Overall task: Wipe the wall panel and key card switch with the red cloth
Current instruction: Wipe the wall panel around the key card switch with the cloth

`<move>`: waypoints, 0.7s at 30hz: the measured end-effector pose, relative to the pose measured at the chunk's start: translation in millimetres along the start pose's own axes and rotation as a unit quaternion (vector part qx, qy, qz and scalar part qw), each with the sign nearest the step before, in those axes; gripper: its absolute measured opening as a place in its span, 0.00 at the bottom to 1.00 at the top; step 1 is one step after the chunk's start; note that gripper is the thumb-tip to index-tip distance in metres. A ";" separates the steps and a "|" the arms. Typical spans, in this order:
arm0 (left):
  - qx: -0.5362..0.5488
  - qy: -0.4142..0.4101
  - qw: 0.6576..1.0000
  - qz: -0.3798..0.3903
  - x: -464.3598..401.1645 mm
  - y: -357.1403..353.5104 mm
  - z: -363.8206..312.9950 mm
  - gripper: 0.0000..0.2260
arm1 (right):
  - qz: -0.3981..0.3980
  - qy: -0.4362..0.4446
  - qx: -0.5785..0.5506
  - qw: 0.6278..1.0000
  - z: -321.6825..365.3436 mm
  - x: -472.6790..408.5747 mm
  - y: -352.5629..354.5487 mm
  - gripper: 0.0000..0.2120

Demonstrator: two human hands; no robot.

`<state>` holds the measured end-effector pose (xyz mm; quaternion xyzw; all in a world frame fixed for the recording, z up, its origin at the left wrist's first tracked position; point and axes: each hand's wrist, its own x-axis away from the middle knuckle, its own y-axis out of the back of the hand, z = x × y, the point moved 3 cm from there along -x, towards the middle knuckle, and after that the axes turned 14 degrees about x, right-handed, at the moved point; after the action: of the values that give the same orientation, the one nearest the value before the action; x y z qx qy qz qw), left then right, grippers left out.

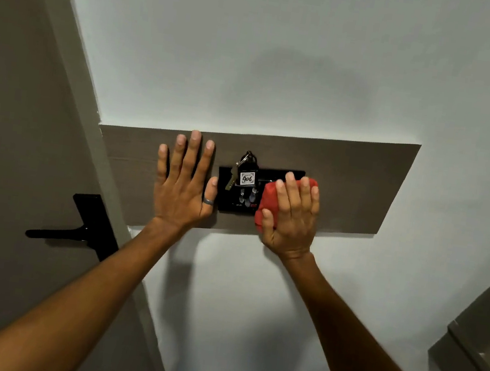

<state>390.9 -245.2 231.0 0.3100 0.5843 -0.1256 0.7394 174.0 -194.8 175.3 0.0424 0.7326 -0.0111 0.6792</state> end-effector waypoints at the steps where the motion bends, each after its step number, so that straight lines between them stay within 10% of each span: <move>1: -0.005 -0.003 1.000 -0.015 0.4 -1.4 -0.4 0.28 | -0.006 -0.004 -0.002 1.000 2.6 -8.3 -0.4 0.26; 14: 0.003 0.017 0.999 -0.049 5.3 -10.6 -0.5 0.28 | -0.033 -0.119 -0.031 0.992 22.8 -31.8 -3.9 0.23; 18: 0.006 0.018 0.999 -0.045 6.9 -11.6 -0.2 0.27 | -0.041 0.052 -0.032 0.997 -13.1 -32.7 -5.4 0.23; 21: 0.009 0.018 0.999 -0.046 6.2 -11.5 -2.1 0.27 | -0.031 -0.062 -0.042 0.997 -12.4 -33.3 -6.0 0.21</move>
<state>384.7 -251.8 221.3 0.2914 0.6102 -0.1594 0.7193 163.6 -201.4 209.2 -0.0101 0.6896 -0.0039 0.7242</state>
